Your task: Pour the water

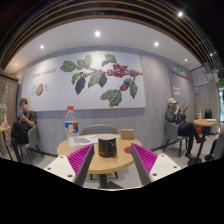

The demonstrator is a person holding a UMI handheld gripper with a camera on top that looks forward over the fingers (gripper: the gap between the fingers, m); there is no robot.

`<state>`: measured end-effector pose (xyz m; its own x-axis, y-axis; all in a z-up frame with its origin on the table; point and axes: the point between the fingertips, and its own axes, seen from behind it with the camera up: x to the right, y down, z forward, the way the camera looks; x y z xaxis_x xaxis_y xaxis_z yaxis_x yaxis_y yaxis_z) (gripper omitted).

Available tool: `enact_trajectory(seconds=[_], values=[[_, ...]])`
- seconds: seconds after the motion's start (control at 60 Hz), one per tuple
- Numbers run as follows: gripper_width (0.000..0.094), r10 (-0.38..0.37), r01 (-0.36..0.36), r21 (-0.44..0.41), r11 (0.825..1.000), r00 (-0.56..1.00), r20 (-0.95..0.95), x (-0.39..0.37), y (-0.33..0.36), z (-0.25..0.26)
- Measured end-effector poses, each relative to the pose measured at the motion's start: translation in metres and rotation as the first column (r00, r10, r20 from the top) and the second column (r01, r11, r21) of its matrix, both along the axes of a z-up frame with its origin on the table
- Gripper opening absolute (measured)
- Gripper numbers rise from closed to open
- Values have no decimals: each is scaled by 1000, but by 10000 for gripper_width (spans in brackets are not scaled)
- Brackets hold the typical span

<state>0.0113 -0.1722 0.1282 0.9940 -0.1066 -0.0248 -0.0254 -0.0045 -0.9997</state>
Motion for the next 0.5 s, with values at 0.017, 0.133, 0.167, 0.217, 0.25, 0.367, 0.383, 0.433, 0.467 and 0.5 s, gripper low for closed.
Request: enact_trajectory(seconds=[0.017,0.133,0.167,0.217,0.25,0.367,0.383,0.433,0.467,0.5], values=[[787,-2,2,-3,1000,1000,0,0,0,0],[787,-10,10,-15,1000,1000,1,6,2,-8],[785,-7,7,-17,1000,1000,0,3,6,-8],[786,14,-14,-17,1000,1000,3,-4,8,-8],[787,33,-33,-17,999,999,7,-12,10,-6],[785,108,-108,-18,994,994,21,-62,35,-1],[785,124,-124,-13,992,992,22,-66,38,-2],[785,159,-159,-6,987,987,22,-96,59,4],[782,179,-179,-13,984,984,17,-112,70,4],[779,198,-198,-22,980,980,10,-127,82,3]])
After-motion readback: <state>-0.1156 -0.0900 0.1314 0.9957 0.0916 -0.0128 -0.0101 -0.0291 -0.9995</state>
